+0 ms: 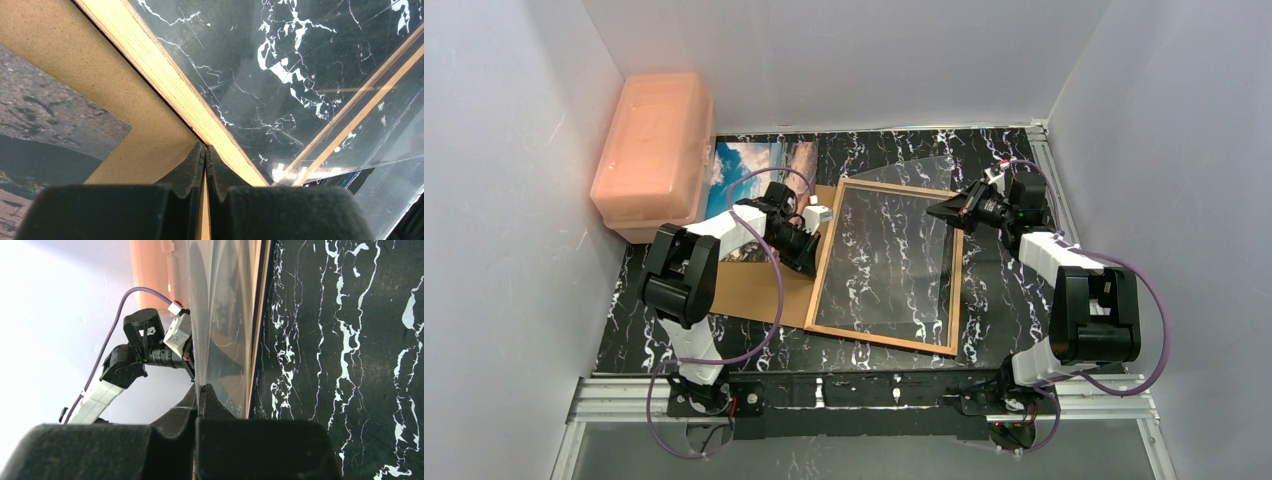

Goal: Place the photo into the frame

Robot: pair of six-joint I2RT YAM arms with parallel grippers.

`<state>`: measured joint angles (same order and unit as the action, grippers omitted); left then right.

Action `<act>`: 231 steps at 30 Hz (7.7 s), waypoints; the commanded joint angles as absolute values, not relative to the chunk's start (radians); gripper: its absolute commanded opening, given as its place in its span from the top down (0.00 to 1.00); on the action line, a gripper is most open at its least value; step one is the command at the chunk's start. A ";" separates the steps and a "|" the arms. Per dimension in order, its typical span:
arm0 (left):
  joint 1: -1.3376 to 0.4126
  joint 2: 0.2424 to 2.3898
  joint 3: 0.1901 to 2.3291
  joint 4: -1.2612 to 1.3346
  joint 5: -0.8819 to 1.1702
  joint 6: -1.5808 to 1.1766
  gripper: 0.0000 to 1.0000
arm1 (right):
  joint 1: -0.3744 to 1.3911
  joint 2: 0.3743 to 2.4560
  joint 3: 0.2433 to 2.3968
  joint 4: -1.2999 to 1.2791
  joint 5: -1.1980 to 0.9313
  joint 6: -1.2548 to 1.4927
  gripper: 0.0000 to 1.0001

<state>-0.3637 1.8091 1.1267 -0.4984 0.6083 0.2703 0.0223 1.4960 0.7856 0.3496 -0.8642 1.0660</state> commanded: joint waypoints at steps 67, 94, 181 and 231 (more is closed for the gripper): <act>-0.380 1.809 1.146 -0.516 0.619 0.293 1.00 | 0.034 1.626 0.903 -0.050 -0.784 0.667 0.99; -0.381 1.803 1.141 -0.509 0.626 0.290 1.00 | 0.147 1.746 1.195 -0.593 -0.416 0.285 0.28; -0.222 1.678 1.556 -0.967 0.655 0.410 0.99 | 0.456 1.464 1.164 -0.426 -0.060 0.500 0.04; -0.018 1.859 1.290 -0.618 0.130 0.497 0.95 | 0.846 2.221 1.623 -0.038 -0.070 0.875 0.13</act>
<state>-0.0109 1.8435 1.2724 -0.5896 0.1196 0.4938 0.8520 2.2265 1.6543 -0.0982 -0.0200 0.8116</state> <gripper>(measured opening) 0.061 0.870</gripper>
